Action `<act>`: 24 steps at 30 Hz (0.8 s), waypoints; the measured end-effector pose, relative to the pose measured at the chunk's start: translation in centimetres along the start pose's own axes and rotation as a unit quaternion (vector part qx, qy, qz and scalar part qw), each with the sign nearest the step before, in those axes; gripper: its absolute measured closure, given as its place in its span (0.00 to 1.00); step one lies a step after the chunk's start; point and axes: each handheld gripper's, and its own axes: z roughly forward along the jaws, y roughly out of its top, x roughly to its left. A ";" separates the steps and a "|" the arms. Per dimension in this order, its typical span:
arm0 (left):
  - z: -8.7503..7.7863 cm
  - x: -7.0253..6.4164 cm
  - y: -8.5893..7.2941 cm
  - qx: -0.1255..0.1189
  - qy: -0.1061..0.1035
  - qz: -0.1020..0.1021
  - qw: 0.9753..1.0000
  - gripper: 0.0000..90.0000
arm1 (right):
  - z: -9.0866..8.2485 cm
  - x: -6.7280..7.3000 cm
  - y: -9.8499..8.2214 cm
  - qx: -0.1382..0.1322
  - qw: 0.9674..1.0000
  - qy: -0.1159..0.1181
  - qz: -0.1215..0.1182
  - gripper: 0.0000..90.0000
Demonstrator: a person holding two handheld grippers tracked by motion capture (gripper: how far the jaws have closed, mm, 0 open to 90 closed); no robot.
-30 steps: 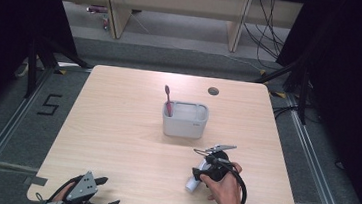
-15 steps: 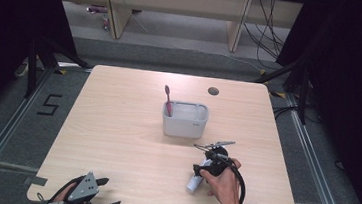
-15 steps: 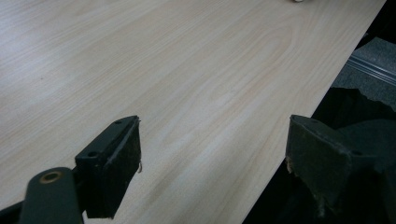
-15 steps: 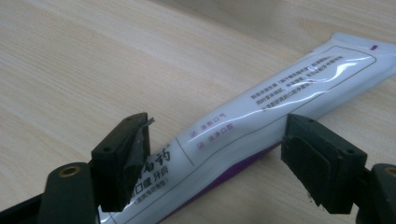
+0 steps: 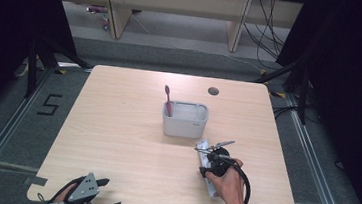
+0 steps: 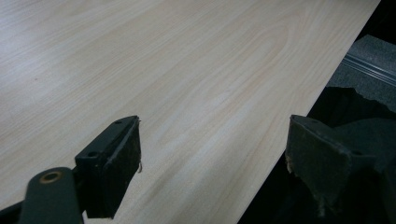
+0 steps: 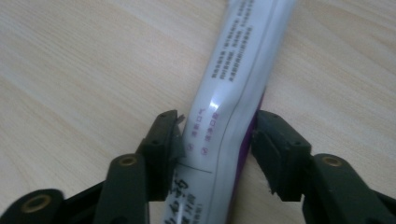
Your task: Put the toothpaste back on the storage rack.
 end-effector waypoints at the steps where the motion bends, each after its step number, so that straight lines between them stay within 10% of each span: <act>1: 0.1 -0.1 0.0 -0.008 0.001 -0.009 1.000 0.20 | -0.1 -0.1 0.0 0.004 1.000 0.001 -0.005 0.59; 24: 0.1 -0.2 -0.1 -0.003 0.002 -0.008 1.000 0.20 | 0.0 -1.0 2.5 0.101 0.992 0.001 -0.080 0.67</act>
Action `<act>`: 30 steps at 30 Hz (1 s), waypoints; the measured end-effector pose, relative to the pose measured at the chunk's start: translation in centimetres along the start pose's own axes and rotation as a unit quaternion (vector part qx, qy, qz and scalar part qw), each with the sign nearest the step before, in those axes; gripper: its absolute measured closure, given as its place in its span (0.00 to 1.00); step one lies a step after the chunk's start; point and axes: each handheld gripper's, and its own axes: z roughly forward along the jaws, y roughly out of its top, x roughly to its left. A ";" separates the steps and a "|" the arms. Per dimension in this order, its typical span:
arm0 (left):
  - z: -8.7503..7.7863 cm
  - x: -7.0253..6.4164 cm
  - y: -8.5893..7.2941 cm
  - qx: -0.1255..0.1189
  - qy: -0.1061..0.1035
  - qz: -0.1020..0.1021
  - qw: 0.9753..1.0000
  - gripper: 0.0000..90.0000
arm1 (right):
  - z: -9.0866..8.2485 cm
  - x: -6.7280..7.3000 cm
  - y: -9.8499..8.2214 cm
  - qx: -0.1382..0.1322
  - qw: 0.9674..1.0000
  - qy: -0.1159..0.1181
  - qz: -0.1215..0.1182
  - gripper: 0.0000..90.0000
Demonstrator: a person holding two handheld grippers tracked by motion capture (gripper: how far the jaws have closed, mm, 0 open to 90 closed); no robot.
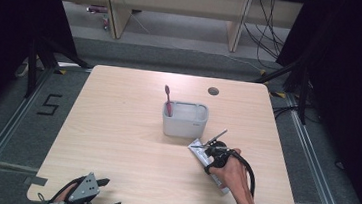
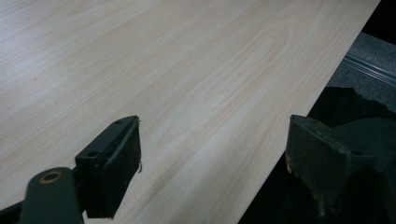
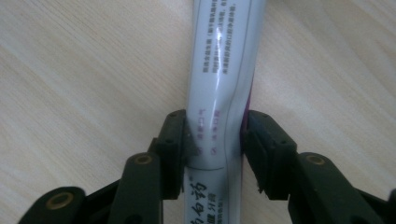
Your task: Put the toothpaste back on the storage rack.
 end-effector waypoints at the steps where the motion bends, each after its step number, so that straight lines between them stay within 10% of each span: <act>1: -0.1 0.2 0.0 0.009 0.000 0.010 1.000 0.20 | -0.1 0.1 0.1 0.004 1.000 -0.002 0.005 0.72; 30: 0.1 0.0 -0.1 0.002 -0.004 0.004 1.000 0.20 | 0.7 -1.3 2.8 0.107 0.994 0.015 -0.015 0.83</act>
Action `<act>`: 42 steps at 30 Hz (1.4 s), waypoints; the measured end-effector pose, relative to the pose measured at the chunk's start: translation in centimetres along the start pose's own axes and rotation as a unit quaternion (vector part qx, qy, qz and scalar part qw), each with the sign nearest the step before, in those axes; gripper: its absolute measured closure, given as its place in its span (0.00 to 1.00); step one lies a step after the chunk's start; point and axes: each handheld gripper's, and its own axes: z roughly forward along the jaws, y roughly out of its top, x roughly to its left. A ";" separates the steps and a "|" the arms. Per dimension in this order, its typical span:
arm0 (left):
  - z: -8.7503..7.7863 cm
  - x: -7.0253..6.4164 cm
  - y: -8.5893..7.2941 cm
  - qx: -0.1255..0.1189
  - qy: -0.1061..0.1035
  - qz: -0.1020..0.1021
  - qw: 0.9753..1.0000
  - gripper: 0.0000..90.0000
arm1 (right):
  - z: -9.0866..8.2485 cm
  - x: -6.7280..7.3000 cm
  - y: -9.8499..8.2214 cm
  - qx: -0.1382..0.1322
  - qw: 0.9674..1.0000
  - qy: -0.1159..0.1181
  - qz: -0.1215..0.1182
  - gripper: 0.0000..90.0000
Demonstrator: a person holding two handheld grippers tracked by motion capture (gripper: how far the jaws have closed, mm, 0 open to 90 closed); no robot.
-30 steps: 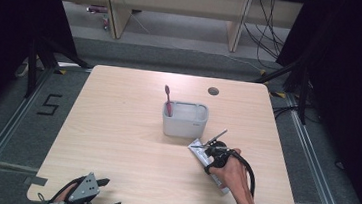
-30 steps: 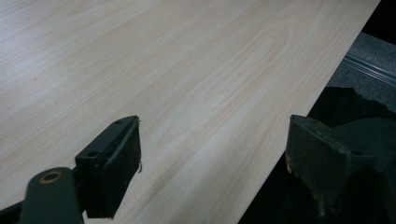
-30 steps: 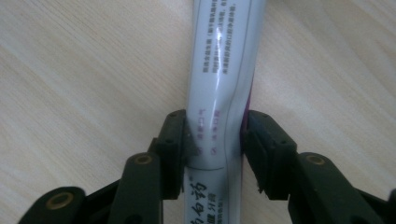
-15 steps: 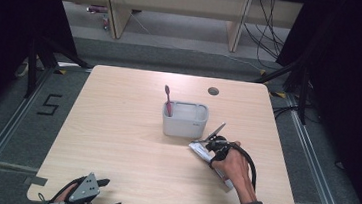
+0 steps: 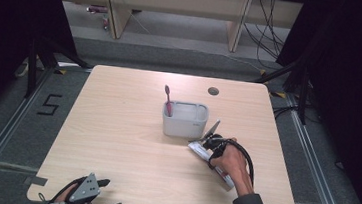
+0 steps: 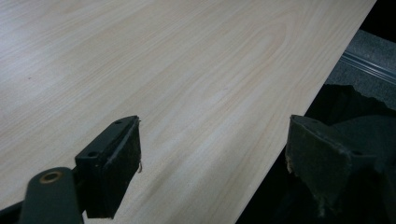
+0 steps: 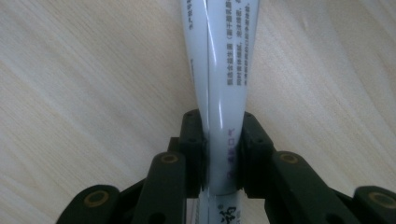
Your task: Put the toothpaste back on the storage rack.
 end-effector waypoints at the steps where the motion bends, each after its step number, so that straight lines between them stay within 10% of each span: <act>1: -0.1 0.0 0.1 0.002 -0.002 -0.002 1.000 0.20 | 0.0 0.0 0.1 0.003 1.000 -0.003 -0.006 0.83; 11: -0.2 0.1 0.1 0.001 0.001 -0.001 1.000 0.20 | 0.3 0.1 0.3 0.010 1.000 -0.006 -0.020 0.84; 21: -0.2 0.4 0.1 0.009 0.001 0.015 1.000 0.20 | -0.5 -0.2 -1.4 -0.040 0.998 0.016 -0.033 0.84; 42: -0.1 0.3 0.1 0.002 -0.001 -0.003 1.000 0.20 | -4.6 -0.1 -4.8 -0.237 0.969 0.063 -0.032 0.84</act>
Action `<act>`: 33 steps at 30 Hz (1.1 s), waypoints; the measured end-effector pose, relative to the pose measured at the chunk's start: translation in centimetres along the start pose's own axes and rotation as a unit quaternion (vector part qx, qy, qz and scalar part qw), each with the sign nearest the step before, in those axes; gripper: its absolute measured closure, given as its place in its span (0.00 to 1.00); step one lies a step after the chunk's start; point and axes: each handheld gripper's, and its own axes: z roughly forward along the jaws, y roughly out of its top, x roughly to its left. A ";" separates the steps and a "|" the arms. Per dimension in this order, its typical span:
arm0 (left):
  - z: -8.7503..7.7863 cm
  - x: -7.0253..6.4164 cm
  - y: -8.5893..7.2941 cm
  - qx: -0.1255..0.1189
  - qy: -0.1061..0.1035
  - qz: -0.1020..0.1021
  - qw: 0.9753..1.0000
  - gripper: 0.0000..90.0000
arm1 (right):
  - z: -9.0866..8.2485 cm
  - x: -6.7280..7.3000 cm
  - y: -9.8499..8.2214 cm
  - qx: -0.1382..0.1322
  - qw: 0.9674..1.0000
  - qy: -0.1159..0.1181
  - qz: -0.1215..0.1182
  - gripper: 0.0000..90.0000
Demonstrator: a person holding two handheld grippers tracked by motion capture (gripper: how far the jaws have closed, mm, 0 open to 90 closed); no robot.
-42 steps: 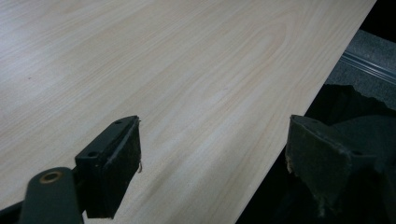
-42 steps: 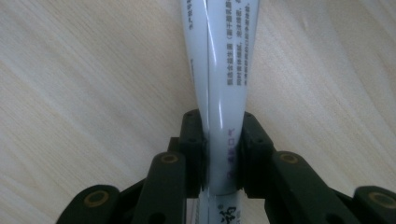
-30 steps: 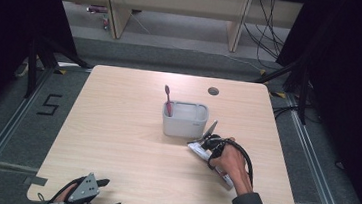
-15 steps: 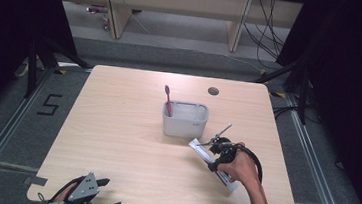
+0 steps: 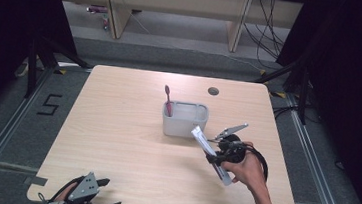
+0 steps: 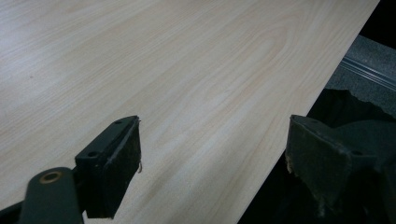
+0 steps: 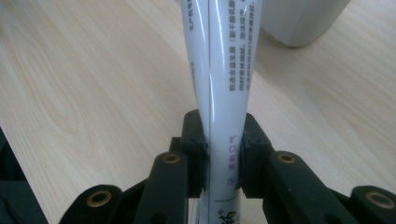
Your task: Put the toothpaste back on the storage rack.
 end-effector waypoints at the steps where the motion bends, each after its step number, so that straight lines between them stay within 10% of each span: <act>1: 0.0 0.0 0.0 0.001 -0.001 0.000 1.000 0.20 | 0.0 0.1 0.0 -0.004 1.000 0.007 0.003 0.84; 16: 0.1 -0.1 0.0 -0.015 -0.008 -0.021 1.000 0.20 | -1.7 0.2 1.3 -0.121 0.992 0.012 0.021 0.84; 33: 0.0 0.0 0.0 -0.013 -0.002 -0.018 1.000 0.20 | -2.3 0.0 3.9 -0.188 0.982 0.014 0.003 0.84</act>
